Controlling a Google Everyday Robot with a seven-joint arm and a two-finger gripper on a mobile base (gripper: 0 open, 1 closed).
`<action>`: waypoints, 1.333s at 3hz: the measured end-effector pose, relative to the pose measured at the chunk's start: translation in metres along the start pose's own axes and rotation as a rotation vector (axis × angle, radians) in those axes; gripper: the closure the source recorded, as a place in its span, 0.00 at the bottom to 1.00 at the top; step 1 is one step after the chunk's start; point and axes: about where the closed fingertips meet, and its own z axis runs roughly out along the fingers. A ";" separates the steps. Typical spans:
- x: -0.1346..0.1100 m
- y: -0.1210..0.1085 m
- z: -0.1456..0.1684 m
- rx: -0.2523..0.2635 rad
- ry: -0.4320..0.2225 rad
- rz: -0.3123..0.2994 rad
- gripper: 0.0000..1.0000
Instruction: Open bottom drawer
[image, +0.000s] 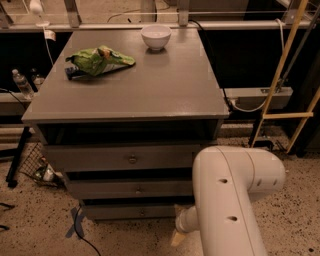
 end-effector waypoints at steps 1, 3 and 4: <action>-0.011 -0.009 0.024 -0.005 -0.046 -0.026 0.00; -0.040 -0.039 0.044 0.028 -0.109 -0.103 0.00; -0.045 -0.044 0.055 0.016 -0.119 -0.109 0.00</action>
Offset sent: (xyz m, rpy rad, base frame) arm 0.0627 0.0486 -0.0219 0.0856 -0.0874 0.1178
